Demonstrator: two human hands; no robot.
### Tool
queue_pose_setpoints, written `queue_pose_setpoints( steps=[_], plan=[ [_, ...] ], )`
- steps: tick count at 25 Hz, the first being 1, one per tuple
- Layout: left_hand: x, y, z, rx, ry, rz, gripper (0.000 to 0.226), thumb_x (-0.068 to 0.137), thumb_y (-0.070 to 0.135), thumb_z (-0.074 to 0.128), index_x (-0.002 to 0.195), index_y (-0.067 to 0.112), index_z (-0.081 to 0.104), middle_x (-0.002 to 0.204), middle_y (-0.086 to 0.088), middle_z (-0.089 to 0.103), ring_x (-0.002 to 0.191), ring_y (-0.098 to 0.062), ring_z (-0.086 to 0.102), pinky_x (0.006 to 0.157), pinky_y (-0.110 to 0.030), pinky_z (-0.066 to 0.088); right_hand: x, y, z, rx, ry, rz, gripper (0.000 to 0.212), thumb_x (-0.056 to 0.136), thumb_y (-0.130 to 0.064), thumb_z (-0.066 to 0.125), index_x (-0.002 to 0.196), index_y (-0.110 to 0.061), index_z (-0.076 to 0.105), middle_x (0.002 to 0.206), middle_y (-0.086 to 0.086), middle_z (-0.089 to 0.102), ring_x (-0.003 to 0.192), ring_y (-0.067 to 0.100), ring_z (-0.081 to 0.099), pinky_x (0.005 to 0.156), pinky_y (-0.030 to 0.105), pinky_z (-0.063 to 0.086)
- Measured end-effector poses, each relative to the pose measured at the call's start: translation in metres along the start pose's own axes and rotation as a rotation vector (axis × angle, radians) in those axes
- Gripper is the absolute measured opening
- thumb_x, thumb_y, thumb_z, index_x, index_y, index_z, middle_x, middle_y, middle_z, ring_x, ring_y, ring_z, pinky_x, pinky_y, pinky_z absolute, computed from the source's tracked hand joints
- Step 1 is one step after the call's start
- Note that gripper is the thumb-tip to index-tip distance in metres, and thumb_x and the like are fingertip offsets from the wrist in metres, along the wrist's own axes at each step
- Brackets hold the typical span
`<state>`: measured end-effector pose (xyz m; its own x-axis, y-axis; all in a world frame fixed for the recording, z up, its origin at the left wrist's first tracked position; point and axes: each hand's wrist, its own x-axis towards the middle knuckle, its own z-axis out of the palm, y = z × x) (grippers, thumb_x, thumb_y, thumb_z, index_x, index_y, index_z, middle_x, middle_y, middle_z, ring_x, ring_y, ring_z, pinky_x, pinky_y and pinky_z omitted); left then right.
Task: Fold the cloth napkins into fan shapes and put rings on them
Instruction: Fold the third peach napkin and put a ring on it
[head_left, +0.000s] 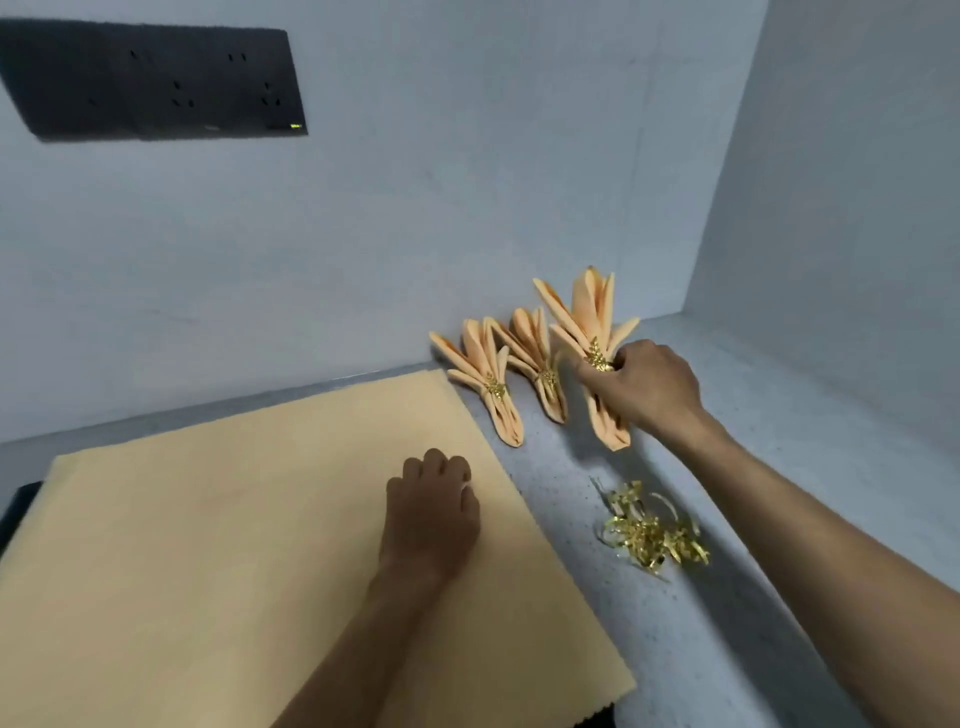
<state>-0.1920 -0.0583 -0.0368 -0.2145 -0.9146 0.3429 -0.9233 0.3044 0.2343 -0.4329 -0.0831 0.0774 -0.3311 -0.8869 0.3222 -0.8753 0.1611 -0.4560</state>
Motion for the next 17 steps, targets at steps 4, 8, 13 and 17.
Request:
queue_pose_setpoints(
  steps=[4, 8, 13, 17],
  plan=[
    [0.001, 0.002, 0.008, 0.041, -0.013, -0.01, 0.015, 0.093, 0.035, 0.039, 0.103, 0.029, 0.05, 0.104, 0.005, 0.049, 0.092, -0.017, 0.043, 0.08, -0.035, 0.041, 0.073, 0.04, 0.034, -0.011, -0.079, 0.062, 0.064, 0.083, -0.074, 0.051, 0.061, -0.014, 0.055, 0.064, 0.005, 0.06, 0.064, 0.024, 0.059, 0.051, 0.029, 0.034],
    [0.002, 0.004, 0.006, 0.033, -0.014, -0.003, 0.013, 0.094, 0.036, 0.037, 0.102, 0.031, 0.046, 0.106, 0.006, 0.046, 0.093, -0.016, 0.04, 0.081, -0.035, 0.04, 0.103, 0.066, 0.077, -0.105, -0.179, 0.124, 0.054, 0.084, -0.066, 0.059, 0.069, -0.014, 0.056, 0.077, 0.009, 0.063, 0.065, 0.022, 0.054, 0.054, 0.03, 0.036],
    [0.002, 0.002, 0.006, 0.04, -0.006, 0.006, 0.013, 0.095, 0.037, 0.036, 0.103, 0.032, 0.044, 0.107, 0.007, 0.046, 0.093, -0.015, 0.039, 0.081, -0.033, 0.039, 0.123, 0.07, 0.089, -0.136, -0.211, 0.139, 0.056, 0.084, -0.067, 0.059, 0.075, -0.012, 0.056, 0.074, 0.007, 0.061, 0.069, 0.023, 0.058, 0.055, 0.03, 0.04],
    [0.002, 0.0, 0.01, 0.048, -0.003, 0.006, 0.014, 0.093, 0.038, 0.034, 0.101, 0.032, 0.044, 0.106, 0.007, 0.047, 0.092, -0.015, 0.04, 0.08, -0.033, 0.04, 0.134, 0.078, 0.089, -0.172, -0.222, 0.123, 0.058, 0.084, -0.068, 0.059, 0.074, -0.01, 0.059, 0.072, 0.007, 0.061, 0.066, 0.023, 0.058, 0.053, 0.029, 0.038]
  ],
)
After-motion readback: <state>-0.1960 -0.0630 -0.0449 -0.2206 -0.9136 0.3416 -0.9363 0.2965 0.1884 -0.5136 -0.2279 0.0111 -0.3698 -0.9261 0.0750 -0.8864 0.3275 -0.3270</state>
